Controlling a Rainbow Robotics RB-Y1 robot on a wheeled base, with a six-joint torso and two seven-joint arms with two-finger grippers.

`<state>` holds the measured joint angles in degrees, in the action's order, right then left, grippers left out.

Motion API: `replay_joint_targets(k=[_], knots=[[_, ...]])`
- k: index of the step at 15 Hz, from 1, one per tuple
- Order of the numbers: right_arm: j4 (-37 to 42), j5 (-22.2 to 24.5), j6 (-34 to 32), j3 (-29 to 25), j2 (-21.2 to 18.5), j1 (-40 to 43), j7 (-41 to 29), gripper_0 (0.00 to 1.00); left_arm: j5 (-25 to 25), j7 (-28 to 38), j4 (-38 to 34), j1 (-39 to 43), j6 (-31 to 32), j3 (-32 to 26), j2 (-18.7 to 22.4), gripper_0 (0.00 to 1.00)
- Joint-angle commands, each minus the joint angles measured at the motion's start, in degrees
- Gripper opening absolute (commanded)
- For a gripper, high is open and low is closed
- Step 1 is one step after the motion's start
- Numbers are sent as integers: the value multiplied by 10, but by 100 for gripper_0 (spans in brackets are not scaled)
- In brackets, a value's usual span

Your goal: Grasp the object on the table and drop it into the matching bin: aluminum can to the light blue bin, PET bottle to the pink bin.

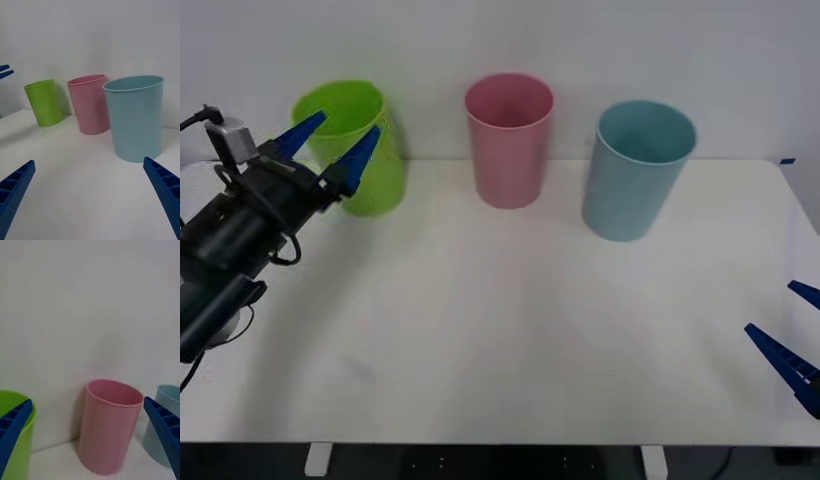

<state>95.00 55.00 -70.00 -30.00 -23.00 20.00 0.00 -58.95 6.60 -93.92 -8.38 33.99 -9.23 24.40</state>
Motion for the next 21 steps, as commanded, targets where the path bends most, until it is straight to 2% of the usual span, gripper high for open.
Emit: replay_joint_targets(k=[1, 3, 10, 13, 19, 21], knots=[[0, 0, 0, 0, 0, 0, 0, 100, -33, 5, -46, 65, 55, -68, 1, 100], [0, 0, 0, 0, 0, 0, 0, 100, -42, 10, -65, 109, 102, -114, 5, 100], [0, 0, 0, 0, 0, 0, 0, 100, -13, 25, -81, 221, 205, -203, 57, 100], [0, 0, 0, 0, 0, 0, 0, 100, -12, 27, -82, 250, 238, -227, 64, 100], [0, 0, 0, 0, 0, 0, 0, 100, 2, 21, -90, 294, 256, -237, 65, 100], [0, 0, 0, 0, 0, 0, 0, 100, 2, 21, -94, 311, 260, -241, 77, 100]])
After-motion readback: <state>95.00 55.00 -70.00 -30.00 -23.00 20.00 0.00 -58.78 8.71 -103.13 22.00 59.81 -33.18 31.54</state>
